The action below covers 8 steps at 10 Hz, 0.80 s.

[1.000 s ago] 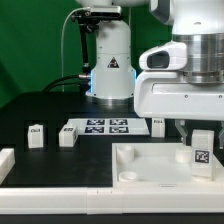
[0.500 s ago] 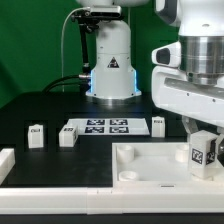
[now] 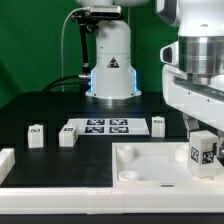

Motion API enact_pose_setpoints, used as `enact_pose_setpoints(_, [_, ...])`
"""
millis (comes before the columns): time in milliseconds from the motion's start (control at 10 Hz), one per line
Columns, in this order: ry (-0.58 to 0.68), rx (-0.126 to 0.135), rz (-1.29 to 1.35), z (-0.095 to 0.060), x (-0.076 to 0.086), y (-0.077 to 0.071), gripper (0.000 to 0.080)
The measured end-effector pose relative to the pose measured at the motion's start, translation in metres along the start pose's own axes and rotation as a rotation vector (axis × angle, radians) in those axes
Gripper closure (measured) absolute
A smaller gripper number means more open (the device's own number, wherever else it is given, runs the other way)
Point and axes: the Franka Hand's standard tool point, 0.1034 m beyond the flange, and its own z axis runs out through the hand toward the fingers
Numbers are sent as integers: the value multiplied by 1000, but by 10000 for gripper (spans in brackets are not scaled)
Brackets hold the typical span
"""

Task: Assemble one leg

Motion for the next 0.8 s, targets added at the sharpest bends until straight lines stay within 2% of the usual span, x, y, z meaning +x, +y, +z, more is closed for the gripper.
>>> enact_pose_setpoints(100, [8,16,-82,1,1,0,192])
enact_pose_setpoints(200, [11,18,-265,2,4,1,162])
enact_pose_setpoints(600, [17,15,-843,-1,2,2,151])
enact_pose_setpoints(800, [13,-2,-1046,-1,2,3,151])
